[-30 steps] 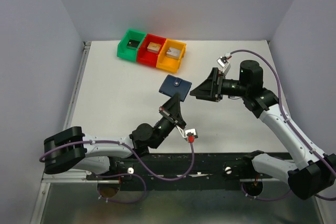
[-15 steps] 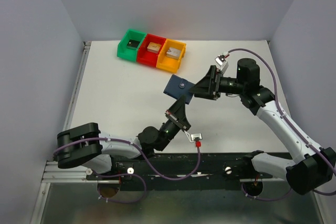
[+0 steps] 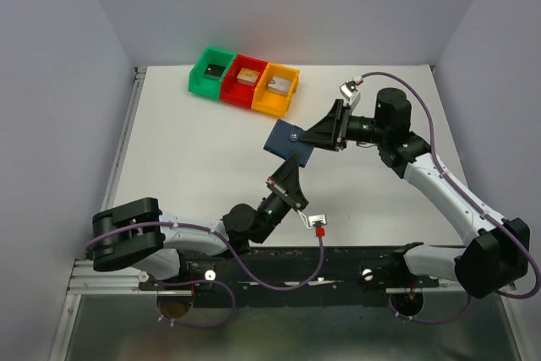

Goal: Take the credit cards out of the card holder
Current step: Open the card holder.

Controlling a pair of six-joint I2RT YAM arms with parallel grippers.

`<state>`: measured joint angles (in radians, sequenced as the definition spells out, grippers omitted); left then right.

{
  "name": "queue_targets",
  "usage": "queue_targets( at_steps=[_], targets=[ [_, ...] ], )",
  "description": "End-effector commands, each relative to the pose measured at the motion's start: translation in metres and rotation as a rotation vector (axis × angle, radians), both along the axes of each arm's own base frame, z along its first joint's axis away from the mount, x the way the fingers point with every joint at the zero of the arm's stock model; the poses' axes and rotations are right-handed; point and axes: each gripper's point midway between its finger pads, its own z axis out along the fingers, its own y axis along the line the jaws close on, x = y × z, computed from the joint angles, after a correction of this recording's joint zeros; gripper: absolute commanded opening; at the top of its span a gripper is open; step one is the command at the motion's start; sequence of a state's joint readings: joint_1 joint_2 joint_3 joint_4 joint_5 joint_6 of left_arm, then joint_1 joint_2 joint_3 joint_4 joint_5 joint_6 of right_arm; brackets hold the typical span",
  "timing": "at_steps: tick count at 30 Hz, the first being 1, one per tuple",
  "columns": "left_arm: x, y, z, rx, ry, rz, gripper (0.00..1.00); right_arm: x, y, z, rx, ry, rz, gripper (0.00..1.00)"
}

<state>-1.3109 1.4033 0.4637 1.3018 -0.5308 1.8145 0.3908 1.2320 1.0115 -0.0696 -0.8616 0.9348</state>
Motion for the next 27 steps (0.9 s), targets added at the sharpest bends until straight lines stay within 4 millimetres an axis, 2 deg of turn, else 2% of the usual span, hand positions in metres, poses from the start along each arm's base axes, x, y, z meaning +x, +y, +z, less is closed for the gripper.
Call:
queue_targets(
  at_steps=[1, 7, 12, 16, 22, 27],
  targets=[
    [-0.008, 0.036, 0.057, -0.331, -0.05, -0.002, 0.0, 0.0, 0.007, 0.018, 0.091, -0.045, 0.052, 0.54],
    [-0.008, 0.038, 0.057, -0.373, -0.012, -0.019, 0.0, -0.002, 0.009, 0.019, 0.12, -0.049, 0.076, 0.41],
    [-0.006, 0.039, 0.056, -0.394, 0.009, -0.021, 0.0, -0.003, 0.009, 0.018, 0.124, -0.045, 0.086, 0.33],
    [-0.006, 0.039, 0.056, -0.4, 0.01, -0.021, 0.0, -0.007, 0.011, 0.02, 0.138, -0.04, 0.115, 0.34],
    [-0.006, 0.039, 0.058, -0.407, 0.004, -0.018, 0.0, -0.008, 0.012, 0.018, 0.131, -0.029, 0.134, 0.47],
    [-0.005, 0.038, 0.061, -0.414, 0.001, -0.018, 0.0, -0.012, 0.015, 0.016, 0.12, -0.02, 0.156, 0.42]
  ],
)
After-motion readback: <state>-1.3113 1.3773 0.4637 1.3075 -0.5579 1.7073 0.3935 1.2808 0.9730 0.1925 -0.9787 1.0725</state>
